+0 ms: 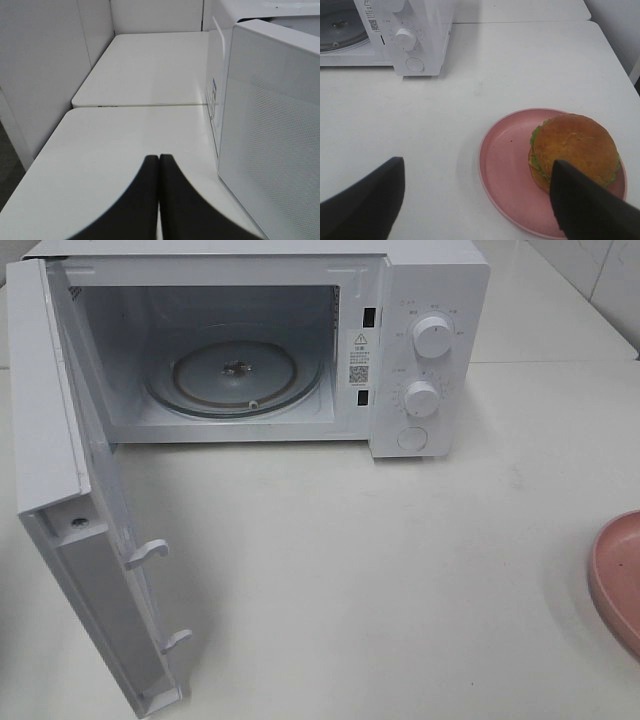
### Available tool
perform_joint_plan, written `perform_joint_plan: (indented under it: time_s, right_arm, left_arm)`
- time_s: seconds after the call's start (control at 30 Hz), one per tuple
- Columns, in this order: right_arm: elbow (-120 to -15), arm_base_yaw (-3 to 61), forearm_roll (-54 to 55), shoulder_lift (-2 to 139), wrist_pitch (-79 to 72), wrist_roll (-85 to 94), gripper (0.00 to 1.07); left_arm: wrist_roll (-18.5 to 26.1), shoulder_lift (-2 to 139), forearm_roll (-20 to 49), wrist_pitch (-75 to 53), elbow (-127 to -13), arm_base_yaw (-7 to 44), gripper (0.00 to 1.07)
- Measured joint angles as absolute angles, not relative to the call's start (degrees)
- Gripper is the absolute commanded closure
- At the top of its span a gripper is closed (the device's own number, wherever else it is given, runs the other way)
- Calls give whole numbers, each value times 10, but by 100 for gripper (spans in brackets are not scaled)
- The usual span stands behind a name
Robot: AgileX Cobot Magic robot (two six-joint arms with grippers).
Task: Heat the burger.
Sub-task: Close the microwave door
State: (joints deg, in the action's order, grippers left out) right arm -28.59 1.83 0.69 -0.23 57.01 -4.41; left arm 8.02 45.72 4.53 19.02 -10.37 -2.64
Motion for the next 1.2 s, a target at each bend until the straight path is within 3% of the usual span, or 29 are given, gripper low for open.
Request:
perform_joint_plan:
  time_s: [0.03, 0.33, 0.53, 0.63, 0.87, 0.93, 1.2]
  right_arm:
    - [-286, 18, 7, -2, 570, -44, 31]
    - [-286, 18, 7, -2, 570, -44, 31]
    - [-286, 18, 7, -2, 570, -44, 31]
    - [-286, 18, 7, -2, 570, -44, 31]
    - [-286, 18, 7, -2, 570, -44, 31]
    - [-286, 18, 7, -2, 570, -44, 31]
    - [-286, 18, 7, -2, 570, -44, 31]
  left_arm:
    - [60, 484, 0, 222, -100, -26, 107]
    - [-44, 582, -127, 296, -103, -26, 107]
    - [-141, 645, -282, 362, -112, -26, 107]
    - [-157, 669, -320, 398, -112, -26, 107]
    - [-162, 717, -335, 426, -130, -10, 107]
    - [-162, 754, -332, 430, -147, 27, 107]
    - [-161, 805, -278, 433, -170, 95, 107]
